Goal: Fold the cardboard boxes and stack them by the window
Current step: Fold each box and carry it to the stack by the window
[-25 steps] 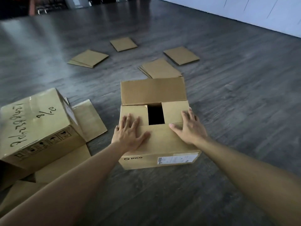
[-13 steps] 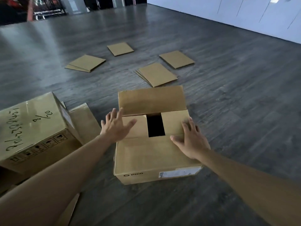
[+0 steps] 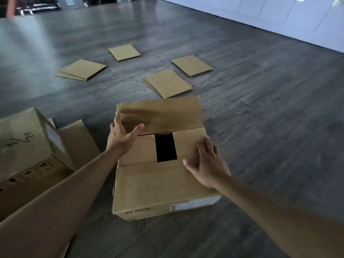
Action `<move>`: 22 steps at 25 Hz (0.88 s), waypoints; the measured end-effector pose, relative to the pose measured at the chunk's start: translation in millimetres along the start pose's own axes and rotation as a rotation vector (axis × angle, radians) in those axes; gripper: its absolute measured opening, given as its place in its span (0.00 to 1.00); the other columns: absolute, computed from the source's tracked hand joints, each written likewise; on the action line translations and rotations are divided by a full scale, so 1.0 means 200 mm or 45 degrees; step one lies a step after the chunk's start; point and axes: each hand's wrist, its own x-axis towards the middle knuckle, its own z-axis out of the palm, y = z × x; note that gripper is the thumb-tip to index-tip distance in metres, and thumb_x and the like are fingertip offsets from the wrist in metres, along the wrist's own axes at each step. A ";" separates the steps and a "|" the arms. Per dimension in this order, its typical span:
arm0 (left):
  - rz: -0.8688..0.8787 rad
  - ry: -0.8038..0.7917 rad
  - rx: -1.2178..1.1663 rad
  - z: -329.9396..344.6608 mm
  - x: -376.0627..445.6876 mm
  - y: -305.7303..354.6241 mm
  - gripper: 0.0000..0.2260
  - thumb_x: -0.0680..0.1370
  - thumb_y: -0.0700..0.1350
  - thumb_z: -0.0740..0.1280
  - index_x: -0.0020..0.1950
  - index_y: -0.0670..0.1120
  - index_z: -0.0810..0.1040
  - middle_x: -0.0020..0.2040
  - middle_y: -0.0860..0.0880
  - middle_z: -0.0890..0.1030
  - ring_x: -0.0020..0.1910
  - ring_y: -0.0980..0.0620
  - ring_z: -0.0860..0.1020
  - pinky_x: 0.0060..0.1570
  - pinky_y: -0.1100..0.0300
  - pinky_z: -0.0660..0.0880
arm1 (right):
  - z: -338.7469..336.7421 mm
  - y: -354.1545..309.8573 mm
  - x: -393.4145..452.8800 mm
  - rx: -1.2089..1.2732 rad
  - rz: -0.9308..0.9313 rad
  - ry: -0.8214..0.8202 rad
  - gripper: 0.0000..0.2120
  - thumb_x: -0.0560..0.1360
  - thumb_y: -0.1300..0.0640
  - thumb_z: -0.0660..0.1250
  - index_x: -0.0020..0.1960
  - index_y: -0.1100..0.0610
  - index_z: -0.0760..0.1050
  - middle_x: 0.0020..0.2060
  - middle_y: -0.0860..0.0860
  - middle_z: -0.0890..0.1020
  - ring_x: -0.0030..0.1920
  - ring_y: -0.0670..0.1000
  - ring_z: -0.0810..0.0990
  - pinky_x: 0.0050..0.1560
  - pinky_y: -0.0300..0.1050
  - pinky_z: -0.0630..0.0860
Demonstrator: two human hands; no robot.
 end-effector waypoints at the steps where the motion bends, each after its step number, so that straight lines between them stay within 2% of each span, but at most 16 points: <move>1: 0.023 0.022 -0.018 -0.02 -0.01 0.02 0.53 0.65 0.74 0.63 0.82 0.55 0.44 0.78 0.40 0.60 0.74 0.39 0.65 0.67 0.44 0.66 | 0.00 0.00 0.00 0.006 -0.005 0.003 0.47 0.70 0.21 0.46 0.79 0.51 0.49 0.80 0.50 0.45 0.75 0.58 0.57 0.63 0.56 0.73; 4: 0.097 0.051 -0.020 -0.06 -0.04 0.08 0.52 0.68 0.72 0.65 0.81 0.57 0.39 0.80 0.42 0.57 0.77 0.38 0.60 0.70 0.39 0.65 | -0.02 -0.01 0.00 -0.035 -0.007 0.011 0.45 0.71 0.23 0.47 0.77 0.53 0.53 0.79 0.53 0.50 0.73 0.59 0.61 0.65 0.57 0.71; 6: 0.098 0.054 0.040 -0.10 -0.06 0.11 0.49 0.72 0.70 0.68 0.81 0.59 0.39 0.81 0.43 0.55 0.79 0.38 0.56 0.71 0.38 0.64 | -0.05 -0.02 -0.02 -0.159 -0.015 0.053 0.43 0.72 0.24 0.46 0.75 0.55 0.58 0.77 0.57 0.57 0.71 0.60 0.63 0.66 0.59 0.69; 7: 0.070 0.053 0.103 -0.11 -0.07 0.12 0.48 0.73 0.69 0.68 0.81 0.59 0.40 0.81 0.41 0.55 0.78 0.36 0.57 0.70 0.38 0.64 | -0.07 -0.04 -0.03 -0.226 -0.024 0.091 0.42 0.72 0.25 0.46 0.74 0.55 0.61 0.75 0.57 0.61 0.71 0.60 0.64 0.65 0.60 0.69; 10: 0.028 0.031 0.255 -0.14 -0.12 0.13 0.48 0.72 0.68 0.69 0.81 0.57 0.43 0.77 0.37 0.59 0.71 0.33 0.68 0.67 0.40 0.68 | -0.11 -0.08 -0.06 -0.322 -0.079 0.203 0.38 0.73 0.29 0.50 0.71 0.56 0.66 0.72 0.59 0.67 0.71 0.62 0.66 0.65 0.63 0.67; 12: 0.069 0.030 0.369 -0.16 -0.16 0.11 0.48 0.72 0.67 0.69 0.81 0.50 0.47 0.74 0.37 0.64 0.68 0.34 0.71 0.66 0.40 0.69 | -0.13 -0.11 -0.08 -0.321 -0.143 0.297 0.36 0.73 0.34 0.59 0.72 0.56 0.67 0.72 0.61 0.67 0.71 0.63 0.67 0.66 0.65 0.69; 13: 0.096 0.035 0.442 -0.18 -0.18 0.10 0.46 0.72 0.68 0.68 0.79 0.46 0.53 0.73 0.37 0.66 0.66 0.35 0.72 0.65 0.40 0.70 | -0.15 -0.11 -0.08 -0.312 -0.179 0.338 0.36 0.73 0.36 0.63 0.73 0.57 0.67 0.74 0.62 0.65 0.72 0.64 0.66 0.66 0.66 0.69; 15: 0.165 0.029 0.666 -0.20 -0.22 0.09 0.43 0.70 0.74 0.61 0.69 0.40 0.68 0.70 0.41 0.68 0.63 0.39 0.74 0.61 0.43 0.72 | -0.17 -0.12 -0.08 -0.295 -0.244 0.389 0.38 0.73 0.39 0.66 0.76 0.59 0.63 0.77 0.63 0.60 0.76 0.64 0.62 0.68 0.67 0.67; 17: 0.245 0.077 0.795 -0.19 -0.28 0.07 0.41 0.70 0.76 0.58 0.63 0.42 0.71 0.65 0.43 0.70 0.61 0.42 0.74 0.59 0.45 0.73 | -0.18 -0.13 -0.07 -0.275 -0.289 0.460 0.41 0.73 0.40 0.67 0.78 0.58 0.59 0.78 0.63 0.56 0.77 0.63 0.59 0.70 0.65 0.65; 19: 0.294 0.159 0.803 -0.17 -0.33 0.04 0.36 0.71 0.74 0.59 0.65 0.46 0.70 0.63 0.44 0.73 0.61 0.42 0.74 0.59 0.45 0.71 | -0.20 -0.15 -0.07 -0.235 -0.326 0.518 0.41 0.72 0.41 0.67 0.79 0.58 0.59 0.78 0.63 0.56 0.77 0.63 0.58 0.70 0.64 0.63; 22: 0.345 0.140 0.892 -0.14 -0.38 0.03 0.32 0.72 0.73 0.57 0.65 0.53 0.74 0.70 0.50 0.71 0.70 0.45 0.67 0.66 0.44 0.64 | -0.21 -0.15 -0.06 -0.199 -0.360 0.458 0.42 0.72 0.41 0.66 0.80 0.55 0.56 0.79 0.62 0.54 0.78 0.62 0.55 0.71 0.64 0.60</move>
